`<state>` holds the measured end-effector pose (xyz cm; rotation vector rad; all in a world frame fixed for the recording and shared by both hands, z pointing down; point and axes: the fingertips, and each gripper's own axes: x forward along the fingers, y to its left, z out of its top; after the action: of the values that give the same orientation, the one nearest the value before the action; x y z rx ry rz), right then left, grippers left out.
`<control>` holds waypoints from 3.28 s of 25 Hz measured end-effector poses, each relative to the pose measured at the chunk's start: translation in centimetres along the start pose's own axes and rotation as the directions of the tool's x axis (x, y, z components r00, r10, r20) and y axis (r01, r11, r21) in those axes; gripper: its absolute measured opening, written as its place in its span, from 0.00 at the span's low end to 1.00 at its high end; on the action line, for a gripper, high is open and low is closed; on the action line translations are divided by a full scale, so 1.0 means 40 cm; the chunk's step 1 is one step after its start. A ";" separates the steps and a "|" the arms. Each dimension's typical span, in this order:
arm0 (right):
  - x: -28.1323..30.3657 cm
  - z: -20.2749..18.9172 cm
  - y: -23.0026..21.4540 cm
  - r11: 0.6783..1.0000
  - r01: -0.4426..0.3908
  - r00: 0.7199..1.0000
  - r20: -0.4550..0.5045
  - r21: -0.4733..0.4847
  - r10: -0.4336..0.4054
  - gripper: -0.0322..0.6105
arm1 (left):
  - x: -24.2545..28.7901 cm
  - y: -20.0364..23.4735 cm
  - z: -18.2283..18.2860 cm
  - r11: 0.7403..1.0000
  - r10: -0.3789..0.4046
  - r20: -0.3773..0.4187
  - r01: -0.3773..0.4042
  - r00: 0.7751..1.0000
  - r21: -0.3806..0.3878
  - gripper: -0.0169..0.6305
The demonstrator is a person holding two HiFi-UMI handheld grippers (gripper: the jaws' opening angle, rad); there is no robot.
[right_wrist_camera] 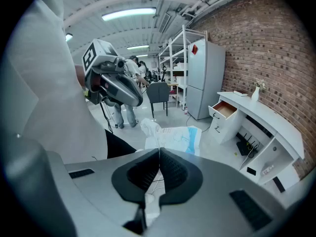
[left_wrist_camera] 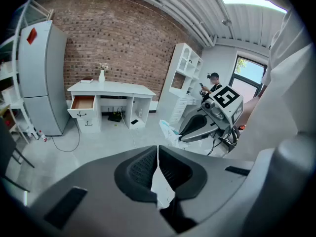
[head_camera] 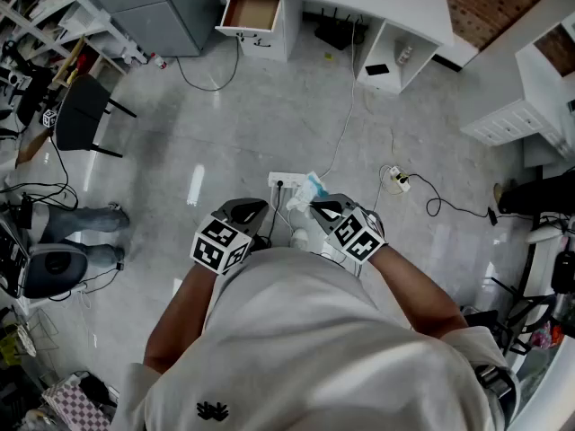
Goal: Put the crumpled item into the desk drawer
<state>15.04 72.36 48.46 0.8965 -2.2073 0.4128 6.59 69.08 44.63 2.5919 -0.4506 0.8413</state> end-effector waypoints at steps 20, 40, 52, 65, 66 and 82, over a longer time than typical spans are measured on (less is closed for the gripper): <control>0.402 0.535 -0.458 0.990 0.119 0.988 -0.105 0.074 -0.111 0.10 | 0.003 0.777 0.339 0.989 -0.148 0.039 0.147 0.988 0.017 0.07; 0.948 1.148 -1.048 0.991 0.031 0.992 -0.117 -0.130 -0.046 0.10 | -0.048 1.631 0.580 0.991 0.026 0.088 -0.014 0.996 -0.130 0.07; 1.122 1.219 -1.632 0.864 -0.051 0.979 -0.195 -0.500 -0.055 0.10 | 0.201 1.868 0.904 0.961 0.169 0.049 -0.154 0.984 -0.230 0.07; 1.556 1.289 -2.065 0.766 -0.157 0.954 -0.298 -0.624 -0.047 0.10 | 0.304 2.110 1.058 0.895 0.251 -0.034 -0.245 0.967 -0.373 0.07; 1.603 1.273 -2.088 0.769 -0.161 0.951 -0.306 -0.619 -0.048 0.10 | 0.316 2.126 1.047 0.888 0.256 -0.043 -0.252 0.966 -0.385 0.07; 2.228 0.960 -2.304 0.780 -0.197 0.883 -0.454 -0.594 -0.122 0.10 | 0.506 2.303 0.761 0.779 0.275 -0.119 -0.294 0.954 -0.554 0.07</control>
<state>15.73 -55.55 87.87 0.3265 -1.7181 -0.1047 -0.47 -28.96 57.39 1.9760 -0.9468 0.6994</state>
